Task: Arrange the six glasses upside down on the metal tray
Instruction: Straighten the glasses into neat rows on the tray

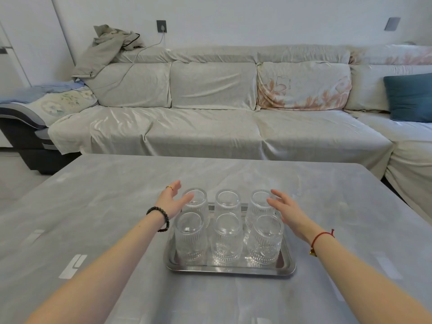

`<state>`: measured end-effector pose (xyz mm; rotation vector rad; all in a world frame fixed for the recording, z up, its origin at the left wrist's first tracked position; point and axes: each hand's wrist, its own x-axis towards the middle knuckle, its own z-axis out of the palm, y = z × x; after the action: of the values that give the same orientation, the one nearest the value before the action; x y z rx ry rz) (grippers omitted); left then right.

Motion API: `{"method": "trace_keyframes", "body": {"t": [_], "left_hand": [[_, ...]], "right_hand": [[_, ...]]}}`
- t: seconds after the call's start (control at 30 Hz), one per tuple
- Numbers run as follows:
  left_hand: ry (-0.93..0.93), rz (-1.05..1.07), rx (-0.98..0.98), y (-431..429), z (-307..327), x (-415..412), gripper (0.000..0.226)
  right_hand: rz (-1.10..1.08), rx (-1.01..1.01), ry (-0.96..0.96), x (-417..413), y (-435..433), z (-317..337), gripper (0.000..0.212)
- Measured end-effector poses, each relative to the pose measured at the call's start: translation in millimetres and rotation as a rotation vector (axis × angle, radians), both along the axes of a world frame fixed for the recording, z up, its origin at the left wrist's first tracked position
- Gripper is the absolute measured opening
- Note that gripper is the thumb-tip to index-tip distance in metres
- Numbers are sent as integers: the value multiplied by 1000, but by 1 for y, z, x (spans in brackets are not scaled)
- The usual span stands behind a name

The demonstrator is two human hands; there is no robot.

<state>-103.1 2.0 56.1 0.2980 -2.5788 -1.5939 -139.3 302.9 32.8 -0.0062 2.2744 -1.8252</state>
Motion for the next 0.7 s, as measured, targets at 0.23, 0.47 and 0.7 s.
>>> {"method": "trace_keyframes", "body": {"t": [0.23, 0.47, 0.7], "left_hand": [[-222, -129, -52, -1, -15, -21, 73], [-205, -136, -48, -2, -17, -21, 68], [-198, -155, -23, 0, -15, -18, 64]], "right_hand": [[-6, -25, -61, -10, 0, -6, 54], [-4, -6, -21, -10, 2, -10, 54], [-6, 154, 215, -7, -6, 11, 57]]}}
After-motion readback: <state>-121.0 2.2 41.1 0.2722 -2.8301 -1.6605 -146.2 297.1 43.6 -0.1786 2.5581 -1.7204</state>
